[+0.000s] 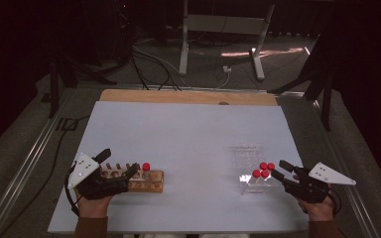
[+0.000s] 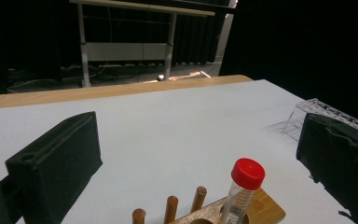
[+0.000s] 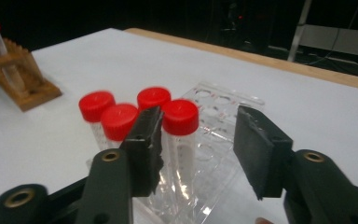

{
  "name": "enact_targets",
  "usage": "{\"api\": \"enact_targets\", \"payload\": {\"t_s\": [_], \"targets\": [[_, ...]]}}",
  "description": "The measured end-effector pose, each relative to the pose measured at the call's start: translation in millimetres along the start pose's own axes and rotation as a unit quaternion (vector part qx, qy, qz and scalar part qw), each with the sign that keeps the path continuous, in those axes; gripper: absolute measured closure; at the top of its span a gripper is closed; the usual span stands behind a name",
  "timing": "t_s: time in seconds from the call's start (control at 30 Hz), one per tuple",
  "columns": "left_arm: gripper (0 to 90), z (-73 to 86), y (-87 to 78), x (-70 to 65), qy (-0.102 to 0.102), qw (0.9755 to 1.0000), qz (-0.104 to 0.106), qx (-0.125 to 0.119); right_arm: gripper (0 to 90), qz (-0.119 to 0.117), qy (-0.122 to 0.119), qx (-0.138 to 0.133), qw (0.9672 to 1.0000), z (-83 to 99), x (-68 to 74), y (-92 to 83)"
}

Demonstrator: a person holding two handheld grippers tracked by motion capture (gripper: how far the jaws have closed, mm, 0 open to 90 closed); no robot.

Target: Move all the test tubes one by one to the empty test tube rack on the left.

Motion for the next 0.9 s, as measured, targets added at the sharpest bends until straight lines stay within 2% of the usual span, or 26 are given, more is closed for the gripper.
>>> {"api": "enact_targets", "payload": {"t_s": [0.27,0.53,0.73,0.9], "targets": [[0.6,1.2,1.0,0.0,-0.001,1.0,0.0,0.002,63.9,-0.026,-0.015,0.01,0.9995,11.8,7.3,7.1],[0.6,1.2,1.3,-0.5,0.0,1.0,0.001,0.002,72.7,-0.027,-0.025,0.022,0.9991,19.9,9.2,16.9],[0.5,2.1,2.2,-0.7,0.001,1.0,0.002,0.005,74.2,-0.024,-0.024,0.016,0.9993,18.0,7.2,15.0],[0.6,2.3,1.9,-0.1,0.0,1.0,0.001,0.005,74.4,-0.023,-0.014,0.004,0.9996,11.2,5.9,10.6]]}}
Point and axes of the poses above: each handheld gripper's, and its own axes: y roughly forward along the jaws, z roughly out of its underside, x roughly to its left, the point moved 10 cm from there along y, roughly forward along the jaws, and after that the axes turned 9 degrees about z, right-handed, at the moved point
